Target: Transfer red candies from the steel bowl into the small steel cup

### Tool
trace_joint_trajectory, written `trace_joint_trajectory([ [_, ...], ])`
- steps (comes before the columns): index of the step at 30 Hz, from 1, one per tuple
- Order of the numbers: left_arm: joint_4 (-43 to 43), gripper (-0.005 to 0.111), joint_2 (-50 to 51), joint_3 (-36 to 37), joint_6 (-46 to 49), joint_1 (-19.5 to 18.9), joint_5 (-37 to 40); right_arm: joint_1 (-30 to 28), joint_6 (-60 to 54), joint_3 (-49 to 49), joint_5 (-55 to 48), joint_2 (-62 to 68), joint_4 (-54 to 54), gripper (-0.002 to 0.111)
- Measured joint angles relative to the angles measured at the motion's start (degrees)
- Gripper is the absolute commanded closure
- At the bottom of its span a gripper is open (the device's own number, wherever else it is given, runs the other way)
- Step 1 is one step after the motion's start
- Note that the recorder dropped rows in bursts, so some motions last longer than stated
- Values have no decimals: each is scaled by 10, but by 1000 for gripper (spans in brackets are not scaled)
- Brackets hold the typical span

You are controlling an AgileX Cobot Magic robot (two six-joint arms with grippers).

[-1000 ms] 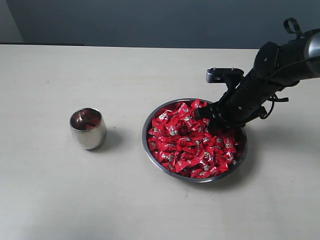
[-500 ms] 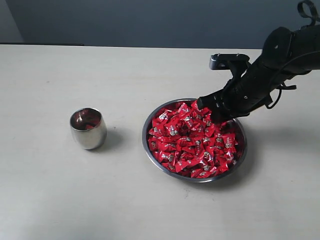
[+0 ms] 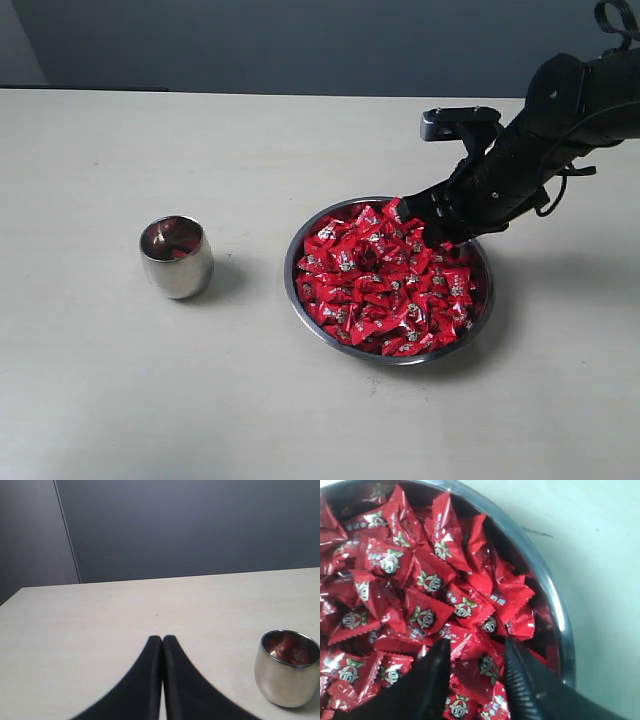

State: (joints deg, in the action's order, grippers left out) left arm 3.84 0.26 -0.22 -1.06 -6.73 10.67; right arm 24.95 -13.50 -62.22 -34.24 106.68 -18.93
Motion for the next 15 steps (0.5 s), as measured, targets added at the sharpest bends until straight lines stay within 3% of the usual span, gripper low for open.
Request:
trace_joint_trajectory([
  [15, 0, 106, 0, 0, 0, 0, 0, 0, 5, 0, 2, 39, 14, 77],
])
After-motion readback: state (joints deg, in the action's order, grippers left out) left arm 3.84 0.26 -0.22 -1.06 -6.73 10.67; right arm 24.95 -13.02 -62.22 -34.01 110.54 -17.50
